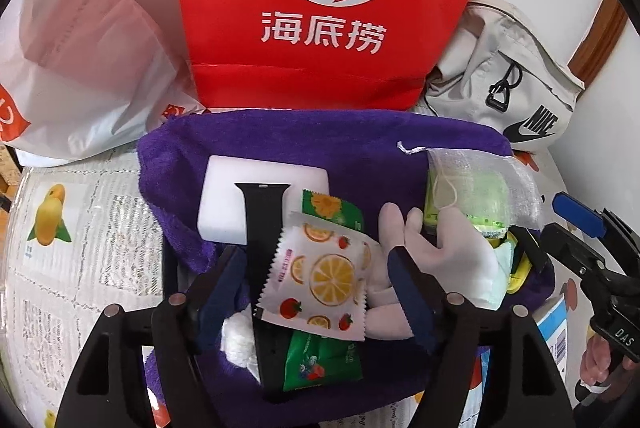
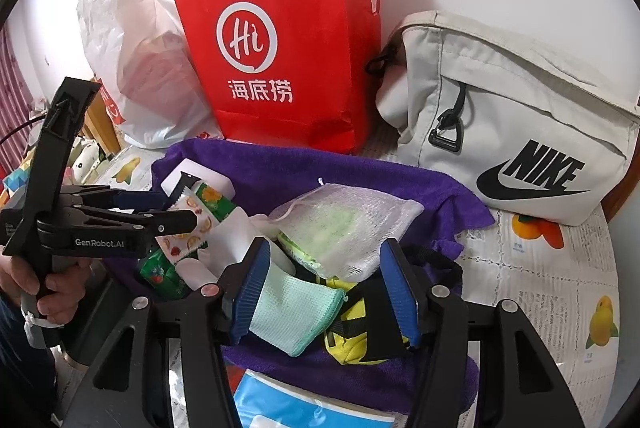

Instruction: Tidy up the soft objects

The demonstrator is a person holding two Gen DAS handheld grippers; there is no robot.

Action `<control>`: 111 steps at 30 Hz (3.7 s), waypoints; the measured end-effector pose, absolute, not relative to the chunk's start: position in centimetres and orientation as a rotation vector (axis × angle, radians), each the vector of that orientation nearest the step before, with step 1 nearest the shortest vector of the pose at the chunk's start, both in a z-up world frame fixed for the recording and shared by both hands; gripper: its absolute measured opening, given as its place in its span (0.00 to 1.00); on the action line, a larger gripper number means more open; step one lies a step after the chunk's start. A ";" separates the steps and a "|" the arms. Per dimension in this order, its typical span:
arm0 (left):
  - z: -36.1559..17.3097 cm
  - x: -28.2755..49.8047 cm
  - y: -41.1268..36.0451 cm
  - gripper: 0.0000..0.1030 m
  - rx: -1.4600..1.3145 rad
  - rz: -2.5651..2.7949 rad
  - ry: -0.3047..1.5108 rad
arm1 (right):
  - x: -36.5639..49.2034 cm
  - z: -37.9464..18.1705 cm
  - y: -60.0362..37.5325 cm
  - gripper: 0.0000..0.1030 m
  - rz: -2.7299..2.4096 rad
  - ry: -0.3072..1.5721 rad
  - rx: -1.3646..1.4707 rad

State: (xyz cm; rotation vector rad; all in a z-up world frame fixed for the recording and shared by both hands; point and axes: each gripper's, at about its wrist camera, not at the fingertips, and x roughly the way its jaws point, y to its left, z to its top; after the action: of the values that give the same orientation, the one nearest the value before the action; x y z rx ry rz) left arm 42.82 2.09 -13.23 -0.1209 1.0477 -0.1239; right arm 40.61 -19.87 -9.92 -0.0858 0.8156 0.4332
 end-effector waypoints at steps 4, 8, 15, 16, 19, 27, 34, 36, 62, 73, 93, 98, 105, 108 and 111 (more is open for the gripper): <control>-12.3 42.2 2.4 0.71 -0.125 -0.113 1.038 | 40.2 -9.3 -19.8 0.55 0.429 0.805 -0.088; -10.5 41.2 2.3 0.71 -0.102 -0.092 1.019 | 39.4 -8.0 -19.4 0.57 0.422 0.791 -0.078; -6.5 37.4 2.3 0.74 -0.084 -0.102 0.963 | 35.9 -4.8 -18.1 0.74 0.418 0.721 -0.075; -5.9 36.6 2.4 0.75 -0.083 -0.103 0.955 | 35.3 -4.5 -18.0 0.75 0.421 0.719 -0.068; -4.4 34.2 2.5 0.76 -0.083 -0.109 0.937 | 33.2 -3.7 -18.1 0.82 0.411 0.721 -0.045; -0.5 26.2 2.5 0.82 -0.094 -0.107 0.876 | 25.7 -0.7 -18.5 0.99 0.346 0.687 -0.020; 1.7 18.5 1.5 0.86 -0.080 -0.107 0.813 | 18.6 0.7 -19.7 1.00 0.335 0.718 0.013; 1.9 16.7 1.1 0.87 -0.078 -0.103 0.803 | 16.4 1.1 -20.5 1.00 0.325 0.717 0.044; 0.9 5.3 0.6 0.87 -0.078 -0.056 0.764 | 3.7 0.2 -22.5 1.00 0.188 0.656 0.023; 1.1 4.8 0.8 0.87 -0.081 -0.059 0.758 | 3.1 0.5 -22.2 1.00 0.188 0.648 0.027; 1.1 4.7 0.5 0.87 -0.085 -0.056 0.757 | 2.6 0.6 -22.5 1.00 0.183 0.645 0.031; 1.1 4.7 0.5 0.87 -0.085 -0.055 0.756 | 2.7 0.6 -22.6 1.00 0.183 0.645 0.032; 1.1 4.7 0.4 0.87 -0.085 -0.055 0.757 | 2.8 0.5 -22.7 1.00 0.180 0.648 0.034; 1.1 4.5 0.2 0.87 -0.082 -0.055 0.757 | 2.8 0.5 -22.8 1.00 0.181 0.648 0.035; 1.1 4.4 0.2 0.87 -0.083 -0.056 0.758 | 2.8 0.5 -22.8 1.00 0.180 0.648 0.036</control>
State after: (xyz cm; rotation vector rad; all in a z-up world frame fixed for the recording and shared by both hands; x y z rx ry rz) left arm 4.41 0.20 1.09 -0.0832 0.7585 -0.0560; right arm 2.77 -22.78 0.51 0.0358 0.6476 0.1799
